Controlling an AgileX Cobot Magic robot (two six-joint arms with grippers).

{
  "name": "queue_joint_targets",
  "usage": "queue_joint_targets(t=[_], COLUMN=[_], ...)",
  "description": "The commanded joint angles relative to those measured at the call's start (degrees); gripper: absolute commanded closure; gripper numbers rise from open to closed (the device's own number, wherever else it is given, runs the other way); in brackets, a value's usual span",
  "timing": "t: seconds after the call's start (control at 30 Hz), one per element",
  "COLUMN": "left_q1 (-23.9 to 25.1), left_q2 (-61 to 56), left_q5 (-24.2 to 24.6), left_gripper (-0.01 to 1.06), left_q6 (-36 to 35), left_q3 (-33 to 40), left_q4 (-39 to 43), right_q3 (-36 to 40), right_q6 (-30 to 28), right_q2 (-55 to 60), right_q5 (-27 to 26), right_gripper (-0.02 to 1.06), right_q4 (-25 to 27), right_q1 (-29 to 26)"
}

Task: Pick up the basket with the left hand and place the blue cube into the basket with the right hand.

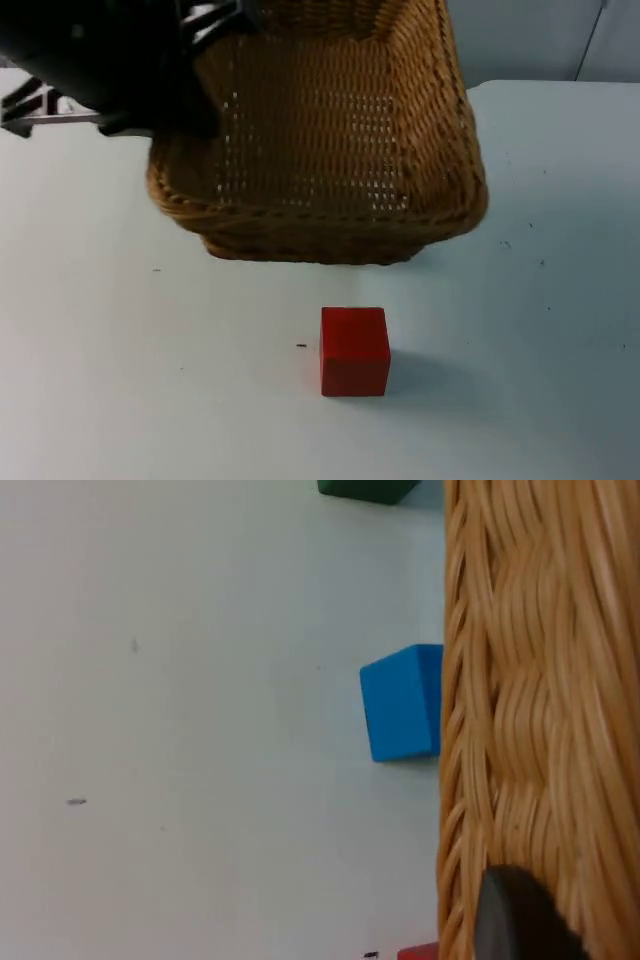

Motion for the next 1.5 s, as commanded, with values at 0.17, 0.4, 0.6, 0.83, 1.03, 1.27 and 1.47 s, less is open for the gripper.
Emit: queue_joint_targets(t=[0.17, 0.4, 0.6, 0.83, 1.03, 1.27, 1.47], left_q1=[5.08, 12.85, 19.92, 27.69, 33.12, 33.23, 33.23], left_q2=[-8.73, -14.02, -17.41, -18.06, -18.06, -18.06, -18.06], left_q5=[0.91, 6.81, 9.54, 14.3, 16.74, 17.25, 17.25], left_gripper=[1.05, 1.05, 1.05, 1.05, 1.05, 1.05, 1.05], left_q6=[6.51, 14.4, 24.2, 31.22, 39.94, 41.45, 41.59], left_q3=[7.11, 12.5, 17.68, 21.44, 23.86, 23.99, 23.99], left_q4=[-3.93, -6.88, -11.7, -14.17, -21.4, -21.91, -21.91], right_q3=[0.49, 0.49, 0.49, 0.49, 0.49, 0.49, 0.49], right_q6=[0.11, 0.11, 0.11, 0.11, 0.11, 0.11, -0.12], right_q2=[-0.06, -0.06, -0.06, -0.06, -0.06, -0.06, -0.06], right_q5=[-0.59, -0.59, -0.59, -0.59, -0.59, -0.59, -0.59], right_gripper=[0.0, 0.0, 0.0, 0.0, 0.0, 0.0, 0.0], right_q4=[-0.28, -0.28, -0.28, -0.28, -0.28, -0.28, -0.18], right_q1=[0.04, 0.04, 0.04, 0.04, 0.04, 0.04, 0.04])
